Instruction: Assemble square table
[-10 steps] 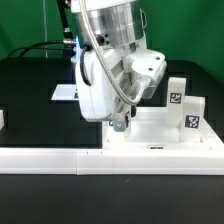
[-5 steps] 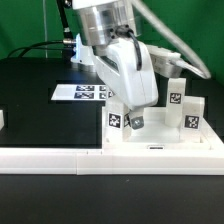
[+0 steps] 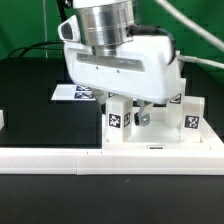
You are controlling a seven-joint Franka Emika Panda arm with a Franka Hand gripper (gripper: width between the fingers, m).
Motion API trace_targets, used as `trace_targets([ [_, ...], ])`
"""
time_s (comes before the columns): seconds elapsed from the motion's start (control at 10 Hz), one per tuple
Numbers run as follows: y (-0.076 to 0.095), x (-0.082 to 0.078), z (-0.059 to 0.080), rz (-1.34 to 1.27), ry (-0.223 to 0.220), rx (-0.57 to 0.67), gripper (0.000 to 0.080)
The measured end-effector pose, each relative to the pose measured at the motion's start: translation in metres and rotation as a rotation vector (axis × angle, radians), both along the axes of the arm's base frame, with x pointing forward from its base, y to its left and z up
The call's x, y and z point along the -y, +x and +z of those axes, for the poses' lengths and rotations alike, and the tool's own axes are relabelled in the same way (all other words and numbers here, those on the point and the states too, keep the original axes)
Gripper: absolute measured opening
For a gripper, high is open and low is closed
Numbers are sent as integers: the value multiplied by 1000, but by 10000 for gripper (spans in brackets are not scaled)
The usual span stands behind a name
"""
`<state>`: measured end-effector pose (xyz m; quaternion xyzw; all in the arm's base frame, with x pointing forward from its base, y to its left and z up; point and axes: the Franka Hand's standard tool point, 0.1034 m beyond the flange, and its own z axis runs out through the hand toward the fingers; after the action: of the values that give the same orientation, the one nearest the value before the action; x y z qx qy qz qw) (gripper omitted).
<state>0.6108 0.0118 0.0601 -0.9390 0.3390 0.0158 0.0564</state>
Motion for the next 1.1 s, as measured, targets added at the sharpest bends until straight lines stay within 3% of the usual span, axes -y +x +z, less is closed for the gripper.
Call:
trace_targets([
  [0.1,0,-3,-1,39,-13,12,649],
  [0.2,0,-1,-1,-33,-11,3,562],
  [0.3,0,0,-1,-49,-13,1,424],
  [0.4,0,-1,-2,-98,-11,-5,424],
  [0.5,0,0,-2,-186,-12,-15,285],
  [0.9,0,0,-3,-465,-8,-46,285],
  [1.1,8,9,-3,-679,-13,-55,285],
])
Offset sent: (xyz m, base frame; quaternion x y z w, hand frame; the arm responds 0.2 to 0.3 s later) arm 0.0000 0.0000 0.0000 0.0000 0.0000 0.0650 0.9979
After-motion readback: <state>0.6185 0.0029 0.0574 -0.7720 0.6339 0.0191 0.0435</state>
